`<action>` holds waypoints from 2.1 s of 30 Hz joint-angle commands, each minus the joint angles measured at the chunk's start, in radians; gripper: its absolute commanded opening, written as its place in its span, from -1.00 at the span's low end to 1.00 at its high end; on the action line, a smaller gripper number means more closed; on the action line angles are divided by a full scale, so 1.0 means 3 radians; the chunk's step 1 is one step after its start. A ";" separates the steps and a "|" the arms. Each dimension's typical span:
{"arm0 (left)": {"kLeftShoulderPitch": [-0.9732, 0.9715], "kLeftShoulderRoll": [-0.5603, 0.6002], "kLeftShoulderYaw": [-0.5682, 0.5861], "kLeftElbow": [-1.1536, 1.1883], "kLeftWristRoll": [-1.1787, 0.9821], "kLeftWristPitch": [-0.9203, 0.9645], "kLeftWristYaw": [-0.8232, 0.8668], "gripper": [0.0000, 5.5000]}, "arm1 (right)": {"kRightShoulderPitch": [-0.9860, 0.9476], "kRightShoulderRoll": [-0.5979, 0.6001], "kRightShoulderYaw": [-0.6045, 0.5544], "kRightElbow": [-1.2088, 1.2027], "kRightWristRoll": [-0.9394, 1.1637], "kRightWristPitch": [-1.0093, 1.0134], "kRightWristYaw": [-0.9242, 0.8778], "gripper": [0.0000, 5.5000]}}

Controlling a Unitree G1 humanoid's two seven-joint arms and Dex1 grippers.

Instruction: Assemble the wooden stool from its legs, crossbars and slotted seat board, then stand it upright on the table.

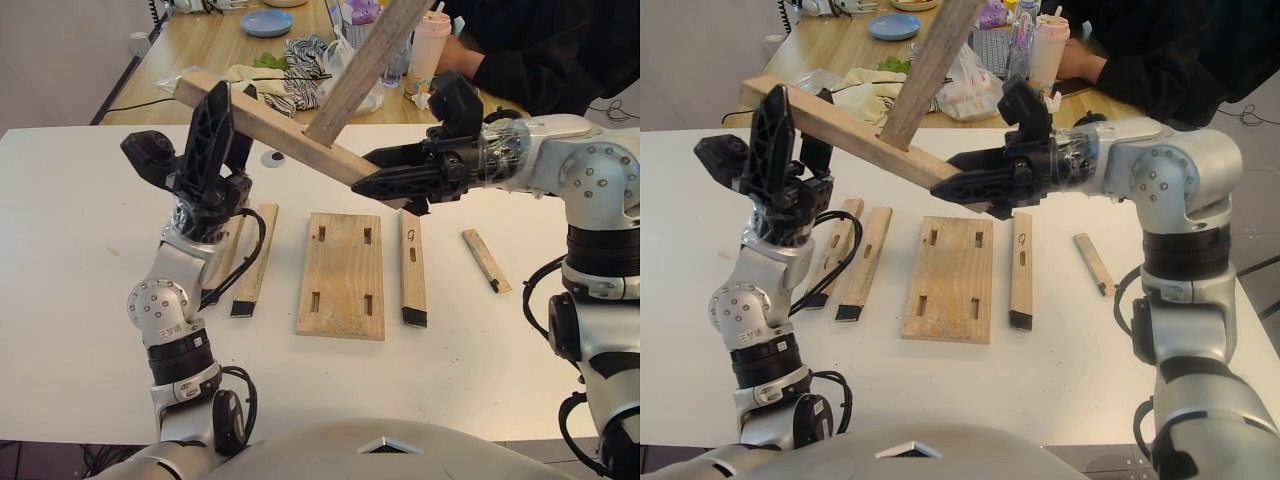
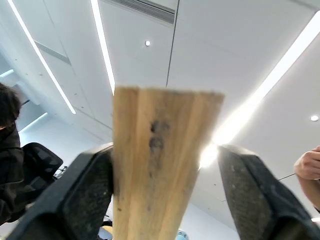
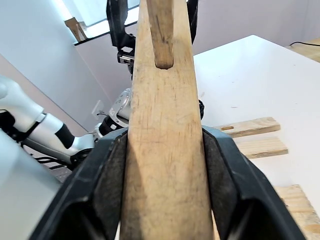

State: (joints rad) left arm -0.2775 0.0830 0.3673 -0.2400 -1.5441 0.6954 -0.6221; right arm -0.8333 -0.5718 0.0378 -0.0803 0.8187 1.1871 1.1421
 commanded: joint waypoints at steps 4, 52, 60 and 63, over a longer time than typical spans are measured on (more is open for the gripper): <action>-0.0126 0.0062 -0.0032 0.0054 0.0049 -0.0140 0.0012 -0.18 | 0.0030 -0.0054 -0.0096 -0.0035 0.0169 0.0184 -0.0136 -0.27; 0.0129 0.1278 -0.0497 0.0154 0.1756 -0.0323 -0.1144 -0.26 | 0.0369 0.0028 -0.0349 0.2001 -0.1373 -0.1918 -0.0910 -1.00; 0.0157 0.1273 -0.0525 0.0228 0.1831 -0.0288 -0.1225 -0.26 | 0.0323 0.0052 -0.0314 0.2128 -0.1515 -0.1939 -0.0838 -1.00; 0.0121 0.1304 -0.0557 0.0276 0.1884 -0.0270 -0.1244 -0.26 | 0.0334 0.0070 -0.0299 0.2118 -0.1535 -0.1937 -0.0822 -1.00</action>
State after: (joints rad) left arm -0.2226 0.4583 0.2071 -0.1667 -0.9978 0.6084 -0.9861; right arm -0.7133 -0.5597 -0.0618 0.5532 0.3708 0.6125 0.8912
